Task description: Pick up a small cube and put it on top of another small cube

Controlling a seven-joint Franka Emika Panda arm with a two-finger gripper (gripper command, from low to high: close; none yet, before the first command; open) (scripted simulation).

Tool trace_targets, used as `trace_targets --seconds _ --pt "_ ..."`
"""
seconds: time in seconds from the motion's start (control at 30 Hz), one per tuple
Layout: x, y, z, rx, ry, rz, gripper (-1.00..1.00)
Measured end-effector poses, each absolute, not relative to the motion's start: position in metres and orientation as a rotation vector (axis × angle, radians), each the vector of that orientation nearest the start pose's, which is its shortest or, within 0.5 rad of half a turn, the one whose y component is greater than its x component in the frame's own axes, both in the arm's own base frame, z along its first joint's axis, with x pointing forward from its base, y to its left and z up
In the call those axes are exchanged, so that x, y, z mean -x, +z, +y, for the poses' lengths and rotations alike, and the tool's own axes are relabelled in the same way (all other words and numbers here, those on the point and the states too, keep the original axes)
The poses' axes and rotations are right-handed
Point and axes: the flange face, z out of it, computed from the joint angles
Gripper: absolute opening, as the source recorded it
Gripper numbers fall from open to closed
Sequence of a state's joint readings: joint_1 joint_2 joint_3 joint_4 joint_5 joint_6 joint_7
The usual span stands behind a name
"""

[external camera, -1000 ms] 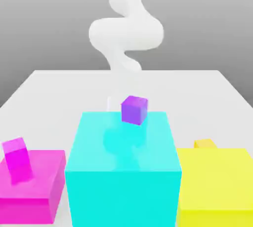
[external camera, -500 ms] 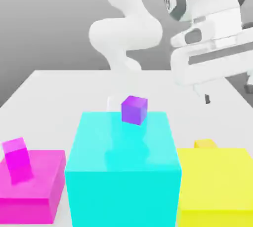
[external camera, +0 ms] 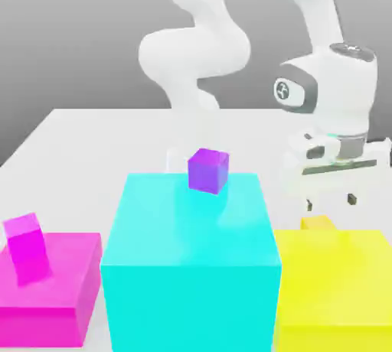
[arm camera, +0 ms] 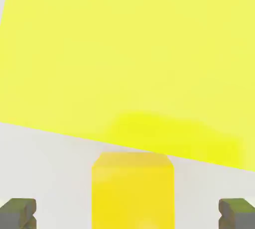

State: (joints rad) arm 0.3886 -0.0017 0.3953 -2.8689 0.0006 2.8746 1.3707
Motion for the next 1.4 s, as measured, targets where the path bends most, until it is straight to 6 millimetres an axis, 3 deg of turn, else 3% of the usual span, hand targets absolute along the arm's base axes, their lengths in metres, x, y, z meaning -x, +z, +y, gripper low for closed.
trace_targets --seconds 0.33,0.37,0.57,1.0,1.1,1.2,1.4 --pt "-0.25 0.141 0.249 3.003 -0.005 0.91 0.0" --pt "-0.249 0.135 0.249 3.004 -0.002 0.912 -1.0" --pt "-0.248 0.132 0.248 3.003 -0.001 0.913 -1.0" --pt "-0.247 0.195 0.25 3.007 -0.006 0.902 -1.0" --pt "-0.248 0.202 0.267 3.054 -0.033 0.712 -1.0" --pt "-0.261 0.212 0.288 3.098 -0.058 0.515 -1.0" --pt "-0.311 0.233 0.311 3.148 -0.079 0.255 -1.0"
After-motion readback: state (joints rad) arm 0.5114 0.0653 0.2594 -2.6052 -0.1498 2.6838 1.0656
